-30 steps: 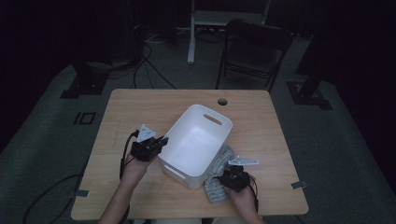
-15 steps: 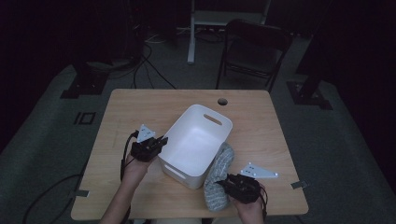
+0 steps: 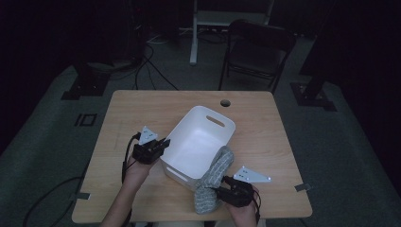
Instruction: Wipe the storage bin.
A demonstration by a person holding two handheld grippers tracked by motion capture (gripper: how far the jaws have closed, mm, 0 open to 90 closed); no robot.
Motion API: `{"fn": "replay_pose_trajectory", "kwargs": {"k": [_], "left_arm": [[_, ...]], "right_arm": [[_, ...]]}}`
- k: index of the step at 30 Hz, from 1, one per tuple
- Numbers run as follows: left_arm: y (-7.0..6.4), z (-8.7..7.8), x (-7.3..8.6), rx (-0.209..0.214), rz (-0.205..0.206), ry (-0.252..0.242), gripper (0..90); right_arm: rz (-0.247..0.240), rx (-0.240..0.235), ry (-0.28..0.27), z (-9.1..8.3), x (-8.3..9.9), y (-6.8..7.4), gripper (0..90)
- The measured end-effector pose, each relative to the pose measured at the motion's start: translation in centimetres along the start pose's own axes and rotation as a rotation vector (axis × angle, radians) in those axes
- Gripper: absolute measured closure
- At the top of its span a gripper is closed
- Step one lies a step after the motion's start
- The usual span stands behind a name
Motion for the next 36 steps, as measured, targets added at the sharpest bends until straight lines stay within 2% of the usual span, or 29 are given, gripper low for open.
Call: {"fn": "replay_pose_trajectory", "kwargs": {"k": [5, 12, 16, 24, 30, 33, 36], "left_arm": [[0.0, 0.0, 0.0, 0.003, -0.002, 0.001, 84.3], [0.0, 0.0, 0.0, 0.002, -0.003, 0.002, 84.2], [0.0, 0.0, 0.0, 0.003, -0.002, 0.003, 84.3], [0.0, 0.0, 0.0, -0.001, -0.005, 0.006, 84.3], [0.0, 0.0, 0.0, -0.001, -0.008, 0.005, 84.2], [0.0, 0.0, 0.0, 0.000, -0.007, 0.003, 84.1], [0.0, 0.0, 0.0, 0.000, -0.009, 0.004, 84.0]], "right_arm": [[-0.006, 0.005, 0.051, 0.7, 1.0, -0.3, 56.8], [-0.015, 0.004, 0.094, 1.2, 1.7, -0.6, 58.8], [-0.010, 0.003, 0.146, 1.8, 2.5, -1.0, 59.8], [-0.002, -0.009, 0.187, 2.3, 3.1, -1.6, 60.8], [0.026, -0.013, 0.255, 3.1, 4.2, -2.6, 61.6], [0.015, -0.010, 0.295, 3.6, 4.8, -2.9, 62.3], [0.032, -0.018, 0.335, 4.1, 5.4, -3.4, 64.1]]}}
Point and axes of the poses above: each handheld gripper's, and its own axes: z roughly forward along the jaws, x roughly out of its underside, y roughly to its left, the point moved 4 cm from there along z, roughly forward along the jaws, and after that the axes turned 2 degrees about -y, right-handed, at the moved point
